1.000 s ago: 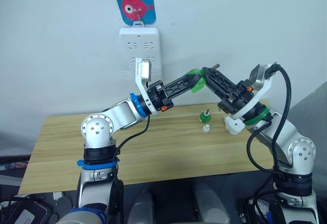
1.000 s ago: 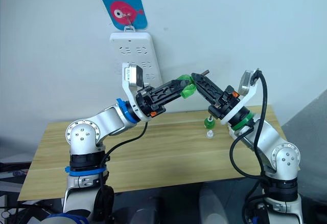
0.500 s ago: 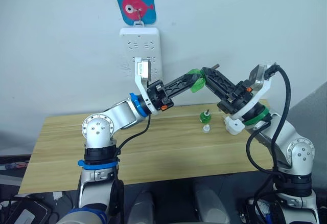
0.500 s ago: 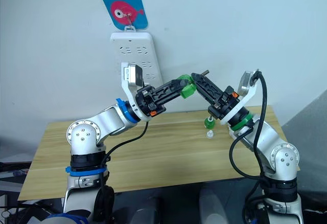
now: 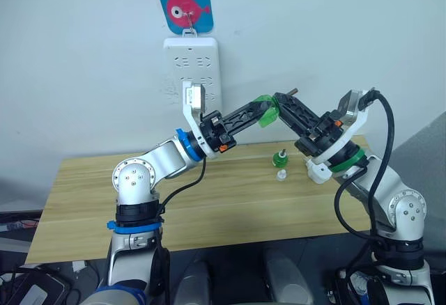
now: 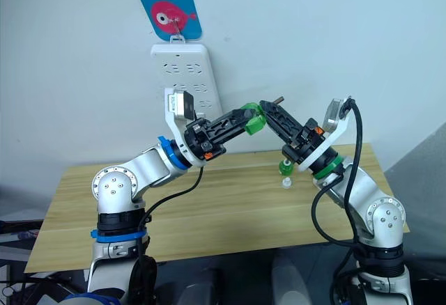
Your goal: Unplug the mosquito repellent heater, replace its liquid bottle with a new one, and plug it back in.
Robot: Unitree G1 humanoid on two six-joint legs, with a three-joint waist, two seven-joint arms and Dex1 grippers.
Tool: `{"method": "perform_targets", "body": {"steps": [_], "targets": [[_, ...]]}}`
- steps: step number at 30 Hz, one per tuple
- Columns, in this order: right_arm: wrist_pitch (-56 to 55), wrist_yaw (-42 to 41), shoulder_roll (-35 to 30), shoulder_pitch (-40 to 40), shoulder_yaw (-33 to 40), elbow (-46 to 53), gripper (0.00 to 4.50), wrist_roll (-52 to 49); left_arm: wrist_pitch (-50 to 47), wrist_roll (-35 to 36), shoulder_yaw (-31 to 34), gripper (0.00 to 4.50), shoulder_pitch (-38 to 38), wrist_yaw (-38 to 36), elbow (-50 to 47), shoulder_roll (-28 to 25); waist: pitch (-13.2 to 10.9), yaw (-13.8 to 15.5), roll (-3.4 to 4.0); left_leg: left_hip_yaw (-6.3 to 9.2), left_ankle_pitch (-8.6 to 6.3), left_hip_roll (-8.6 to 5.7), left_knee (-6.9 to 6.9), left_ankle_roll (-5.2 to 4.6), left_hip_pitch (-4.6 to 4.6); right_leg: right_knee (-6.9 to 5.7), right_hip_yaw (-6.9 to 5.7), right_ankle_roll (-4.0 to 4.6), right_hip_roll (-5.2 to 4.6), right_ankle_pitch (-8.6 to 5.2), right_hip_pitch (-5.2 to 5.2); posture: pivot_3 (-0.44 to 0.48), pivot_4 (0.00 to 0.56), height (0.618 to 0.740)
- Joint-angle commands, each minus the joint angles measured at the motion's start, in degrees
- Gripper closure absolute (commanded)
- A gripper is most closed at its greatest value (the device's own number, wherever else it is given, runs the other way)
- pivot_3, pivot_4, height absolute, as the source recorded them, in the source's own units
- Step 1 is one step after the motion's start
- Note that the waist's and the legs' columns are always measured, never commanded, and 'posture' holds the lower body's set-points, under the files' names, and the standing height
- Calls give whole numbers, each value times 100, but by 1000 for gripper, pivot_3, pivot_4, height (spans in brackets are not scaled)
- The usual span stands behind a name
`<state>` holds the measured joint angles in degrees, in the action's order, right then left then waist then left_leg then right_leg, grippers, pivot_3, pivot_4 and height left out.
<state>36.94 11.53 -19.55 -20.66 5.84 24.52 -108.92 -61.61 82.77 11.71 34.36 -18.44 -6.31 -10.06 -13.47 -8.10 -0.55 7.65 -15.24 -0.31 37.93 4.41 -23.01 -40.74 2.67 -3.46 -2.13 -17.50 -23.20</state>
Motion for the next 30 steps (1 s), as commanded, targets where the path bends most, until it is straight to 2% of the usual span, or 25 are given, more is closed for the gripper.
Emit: {"method": "perform_targets", "body": {"steps": [1,5,10,15,16,19,23,25,27,30], "targets": [[11,-183,29,-12,-57,399,3692,-130,92,188,-45,2235,4,-97,-176,43,0,0,0,0,0,0,0,0,0,0,0,0,0,0,0,-173,160,734],[-2,-99,-6,38,-61,398,3692,-293,100,158,-70,2235,-22,-137,-189,27,0,0,0,0,1,0,0,2,0,0,0,0,0,0,0,-175,160,734],[-47,-56,-286,261,262,235,2035,-80,56,209,-35,2235,-55,-210,-195,-81,0,5,0,0,0,0,0,0,-1,1,0,0,0,0,0,-174,161,734],[143,-116,-1110,540,661,38,276,376,4,247,38,2235,-106,-243,-213,-329,0,17,0,0,-4,-2,0,-7,-1,2,1,0,0,0,0,-179,173,734],[245,-172,-1396,603,742,7,33,655,9,240,78,2235,-134,-225,-200,-404,0,17,0,-1,-5,-2,-1,-8,-1,2,1,0,0,0,0,-182,175,734],[706,-899,-2653,826,639,14,0,2232,6,-1,124,2235,-289,-357,-252,-775,-2,16,0,-4,-5,-4,-2,-9,0,3,3,-2,1,-1,0,-193,192,734],[969,-1984,-3949,814,-127,39,0,4163,133,-757,-146,2235,-732,-906,-636,-1449,-3,-10,-1,-4,-5,2,-5,-9,5,12,8,-4,14,-4,0,-197,217,734],[1118,-2365,-4247,497,-591,-240,0,4907,269,-1123,-248,2235,-988,-1159,-798,-1689,-4,-5,-2,-3,-6,11,-7,-10,7,14,7,-3,23,-5,1,-192,226,734],[1336,-3115,-4564,-102,-1313,-715,0,5749,459,-1519,-401,2235,-1267,-1412,-1022,-1886,-16,3,0,-9,-6,12,-7,-10,8,14,14,-2,23,-5,1,-183,238,734],[1385,-3804,-4664,-746,-2051,-1339,0,6812,622,-1801,-564,2235,-1499,-1597,-1286,-1957,-29,55,-5,-12,-6,8,-6,-11,6,19,19,-3,16,-5,1,-172,251,734]]}}
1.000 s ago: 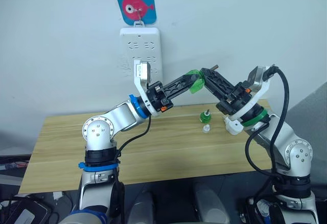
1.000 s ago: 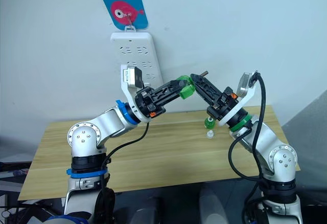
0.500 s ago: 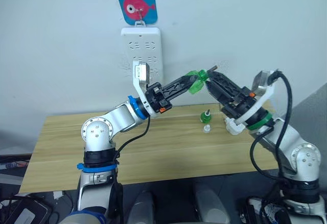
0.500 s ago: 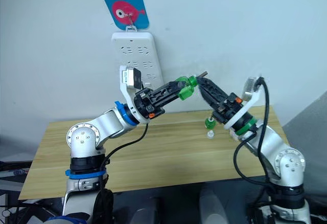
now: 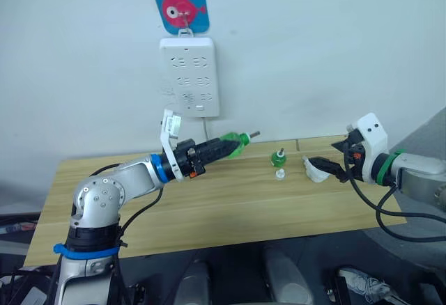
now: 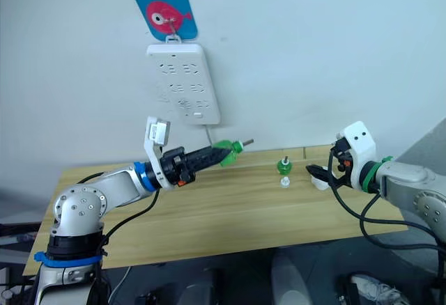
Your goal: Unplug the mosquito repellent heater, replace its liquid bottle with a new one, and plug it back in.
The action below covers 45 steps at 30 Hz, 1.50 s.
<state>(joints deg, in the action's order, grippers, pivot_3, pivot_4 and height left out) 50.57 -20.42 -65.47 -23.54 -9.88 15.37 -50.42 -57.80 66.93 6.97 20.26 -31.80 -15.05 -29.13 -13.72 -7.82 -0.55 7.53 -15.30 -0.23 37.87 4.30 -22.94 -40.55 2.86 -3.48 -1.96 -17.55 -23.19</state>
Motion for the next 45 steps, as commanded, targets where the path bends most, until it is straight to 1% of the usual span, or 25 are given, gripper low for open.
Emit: {"method": "perform_targets", "body": {"steps": [1,3,5,8,13,16,21,27,38,40,44,45], "targets": [[-23,-1001,-26,-803,-882,-759,0,1416,306,-341,-173,2235,-205,-354,-530,-93,-7,45,-12,4,0,0,-1,0,-3,3,-4,0,0,0,0,-167,258,734],[-12,-1589,142,-1346,-1417,-1336,0,2029,420,-559,-303,2235,-382,-510,-693,-157,-19,58,-14,2,-1,1,-2,0,-5,12,-4,0,-2,0,0,-166,262,734],[-23,-2001,288,-1635,-1660,-1722,0,2430,488,-670,-364,2235,-482,-556,-784,-150,-25,94,-16,1,-2,0,-8,-2,-7,20,-5,0,-7,1,0,-163,270,734],[-88,-2679,797,-2321,-2282,-2815,0,3254,658,-920,-449,2235,-628,-661,-813,-140,-50,131,-16,2,-10,1,-8,-17,-9,27,-8,1,-7,1,0,-151,279,734],[-139,-3187,1552,-2991,-2562,-4206,0,4080,833,-1154,-511,2235,-743,-744,-863,-103,-119,143,-19,1,-11,-1,-6,-18,-11,31,-8,1,-13,2,0,-130,284,734],[-157,-3415,1867,-3151,-2587,-4813,0,4448,869,-1200,-508,2235,-828,-755,-944,-94,-142,153,-19,3,-11,-2,-6,-18,-12,30,-10,1,-15,2,0,-111,282,734],[-334,-3664,2196,-3263,-2519,-5381,0,4954,895,-1228,-492,2235,-938,-752,-1049,-109,-147,179,-19,7,-13,-6,-6,-21,-20,36,-17,0,-23,3,-1,-98,280,734],[-419,-3801,2441,-3268,-2397,-5805,0,5365,938,-1254,-495,2235,-962,-731,-1075,-101,-148,191,-18,7,-13,-7,-5,-21,-18,36,-17,-1,-24,3,-1,-87,278,734],[-355,-3828,2717,-3218,-2018,-6075,0,5627,945,-1297,-509,2235,-1011,-720,-1146,-62,-148,233,-18,6,-13,-8,-5,-21,-19,36,-17,-1,-24,3,-1,-74,277,734],[-374,-3842,2734,-3181,-1994,-6076,365,5691,949,-1307,-517,2235,-1006,-726,-1142,-62,-148,236,-18,6,-13,-8,-5,-21,-19,36,-17,-1,-24,3,-1,-72,275,734],[-425,-3801,2792,-3124,-1929,-6081,1570,5785,967,-1340,-551,2235,-981,-729,-1129,-42,-148,238,-18,7,-13,-8,-6,-21,-18,36,-17,-1,-24,3,-1,-69,274,734],[-435,-3789,2805,-3122,-1913,-6095,1626,5803,972,-1350,-559,2235,-978,-732,-1126,-38,-148,238,-18,7,-13,-8,-6,-21,-18,36,-17,-1,-24,3,0,-69,274,734]]}}
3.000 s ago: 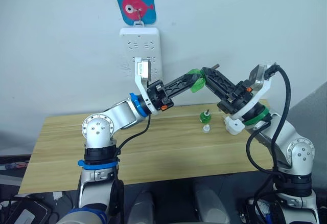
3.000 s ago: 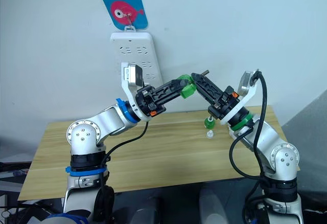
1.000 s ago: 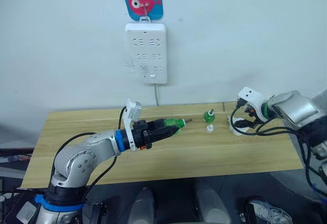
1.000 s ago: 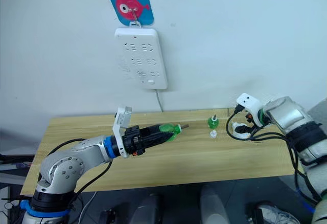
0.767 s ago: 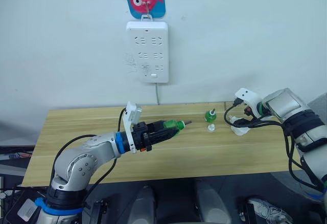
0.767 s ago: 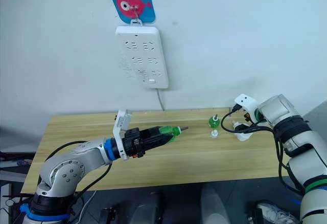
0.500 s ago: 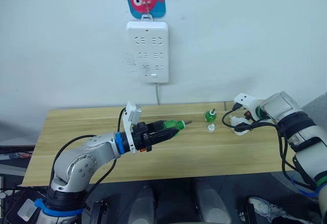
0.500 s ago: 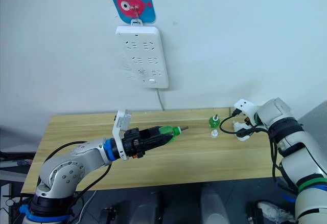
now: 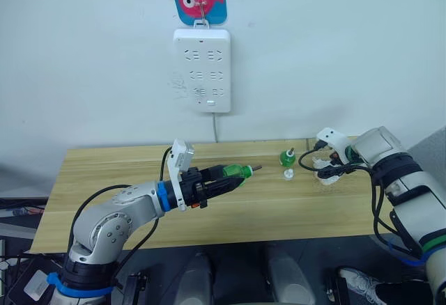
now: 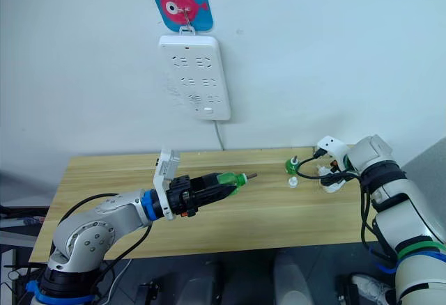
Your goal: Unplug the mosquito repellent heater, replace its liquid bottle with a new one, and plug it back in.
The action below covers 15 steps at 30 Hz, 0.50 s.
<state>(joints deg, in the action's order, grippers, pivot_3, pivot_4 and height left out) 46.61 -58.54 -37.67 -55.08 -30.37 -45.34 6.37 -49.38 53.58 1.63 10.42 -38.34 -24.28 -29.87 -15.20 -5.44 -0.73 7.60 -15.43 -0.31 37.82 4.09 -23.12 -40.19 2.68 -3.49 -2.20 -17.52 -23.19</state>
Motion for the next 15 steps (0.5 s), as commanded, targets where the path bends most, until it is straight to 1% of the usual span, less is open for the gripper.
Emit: {"method": "perform_targets", "body": {"steps": [1,4,10,13,15], "targets": [[-60,19,28,39,135,-28,1626,153,141,-37,-39,2235,14,-91,-190,40,0,0,0,-1,0,0,0,0,0,0,0,0,0,0,0,-72,270,734],[-22,-41,4,55,151,49,1626,205,172,-93,-60,2235,42,-137,-131,52,0,2,0,0,0,0,0,0,0,0,0,0,0,0,0,-85,264,734],[254,-138,-194,175,356,541,1626,163,262,-221,-137,2235,169,-298,24,81,0,10,0,0,0,-1,-1,1,-1,2,0,0,0,0,0,-107,254,734],[347,-153,-367,197,661,866,1626,39,274,-268,-141,2235,249,-351,97,103,0,13,0,-1,1,-1,0,1,-2,3,0,0,-1,0,0,-108,247,734],[428,-247,-663,223,1001,1224,1626,-127,263,-261,-103,2235,291,-393,130,83,0,15,1,-2,1,-1,0,1,-2,4,0,0,-1,0,-2,-110,244,734]]}}
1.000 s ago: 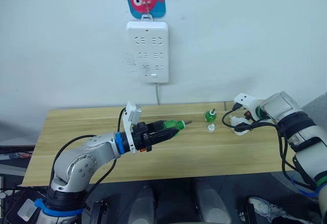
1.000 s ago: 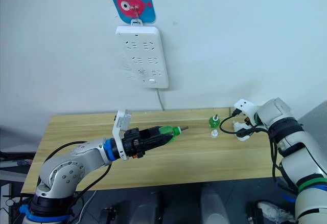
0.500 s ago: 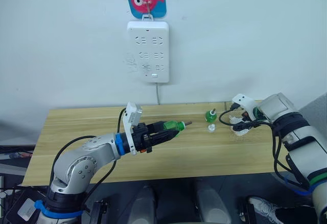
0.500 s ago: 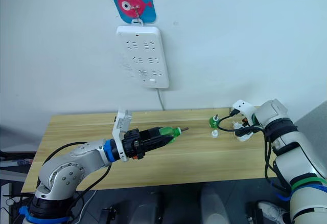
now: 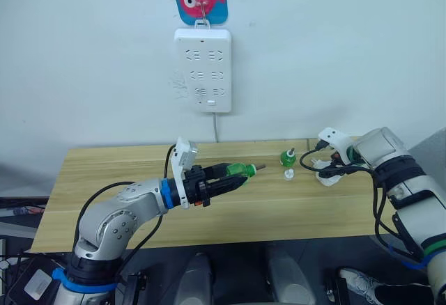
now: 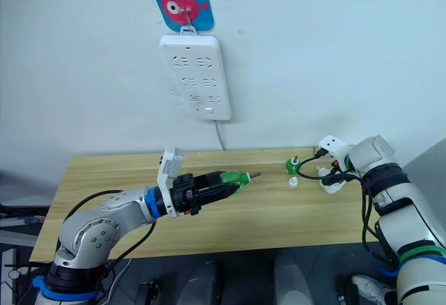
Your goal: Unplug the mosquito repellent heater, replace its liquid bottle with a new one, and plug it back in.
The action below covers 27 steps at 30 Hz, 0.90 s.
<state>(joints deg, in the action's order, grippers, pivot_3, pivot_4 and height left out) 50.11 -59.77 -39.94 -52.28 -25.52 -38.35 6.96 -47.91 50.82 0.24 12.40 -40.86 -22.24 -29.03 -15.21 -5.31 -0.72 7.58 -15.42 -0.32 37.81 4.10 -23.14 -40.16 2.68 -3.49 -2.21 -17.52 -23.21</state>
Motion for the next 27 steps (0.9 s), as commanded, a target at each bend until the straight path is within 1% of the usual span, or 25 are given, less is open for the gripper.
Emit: {"method": "perform_targets", "body": {"steps": [1,2,4,5,7,9,10,12,13,15,17,20,27], "targets": [[161,-162,-569,-16,674,703,1626,-272,109,20,58,2235,115,-166,-49,-14,0,13,0,1,0,0,0,0,-1,0,-1,0,0,0,-1,-112,242,734],[482,-180,-687,-11,927,878,1626,-451,90,40,96,2235,141,-199,-17,-37,0,20,0,2,0,0,0,0,-3,3,-2,0,0,0,-2,-118,237,734],[1191,-312,-1051,154,1661,1509,1626,-963,6,129,197,2235,259,-286,83,-99,1,24,1,4,0,0,0,1,-7,6,-5,0,-1,0,-2,-134,227,734],[1431,-342,-1157,229,1888,1751,1626,-1141,-24,160,231,2235,307,-328,130,-121,1,26,1,6,0,0,0,1,-9,9,-8,0,0,0,-2,-140,224,734],[1796,-728,-1519,767,2406,2794,1626,-1766,-173,358,320,2235,501,-473,206,-201,1,37,1,10,0,0,0,1,-14,11,-15,0,0,0,-2,-161,217,734],[2267,-940,-1655,1159,2965,3653,1626,-2419,-357,577,413,2235,704,-639,287,-307,2,34,1,18,0,1,1,0,-23,17,-24,0,1,0,-3,-174,213,734],[2414,-950,-1647,1254,3144,3907,1626,-2641,-411,633,440,2235,776,-708,338,-352,2,24,2,17,0,2,2,0,-24,18,-23,-1,1,0,-3,-180,210,734],[3045,-1019,-1302,1403,4032,4731,1626,-3499,-654,873,521,2235,1079,-877,441,-519,2,-37,2,7,0,0,6,0,-22,17,-15,-8,0,5,-2,-189,207,734],[3314,-1033,-1173,1450,4328,5077,1626,-3841,-771,992,566,2235,1220,-934,489,-591,2,-66,3,3,0,0,8,0,-23,17,-12,-10,0,6,-3,-192,206,734],[3748,-922,-952,1454,4651,5488,1626,-4302,-917,1131,632,2235,1418,-987,589,-682,5,-99,6,7,0,1,8,0,-22,15,-15,-10,2,6,-2,-194,204,734],[4137,-698,-638,1385,4942,5693,1626,-4776,-1095,1322,712,2235,1603,-1011,669,-776,6,-120,4,11,0,2,7,0,-22,15,-19,-10,3,6,-2,-190,202,734],[4239,-264,-358,1373,5170,5725,1626,-5439,-1278,1503,807,2235,1774,-993,751,-864,6,-127,5,10,1,1,7,1,-23,17,-17,-10,1,6,-2,-180,200,734],[4239,1046,81,1315,5213,5501,1626,-6959,-1613,1916,877,2235,1949,-986,647,-976,6,-128,5,11,5,1,7,9,-24,16,-18,-10,0,6,-3,-161,196,734]]}}
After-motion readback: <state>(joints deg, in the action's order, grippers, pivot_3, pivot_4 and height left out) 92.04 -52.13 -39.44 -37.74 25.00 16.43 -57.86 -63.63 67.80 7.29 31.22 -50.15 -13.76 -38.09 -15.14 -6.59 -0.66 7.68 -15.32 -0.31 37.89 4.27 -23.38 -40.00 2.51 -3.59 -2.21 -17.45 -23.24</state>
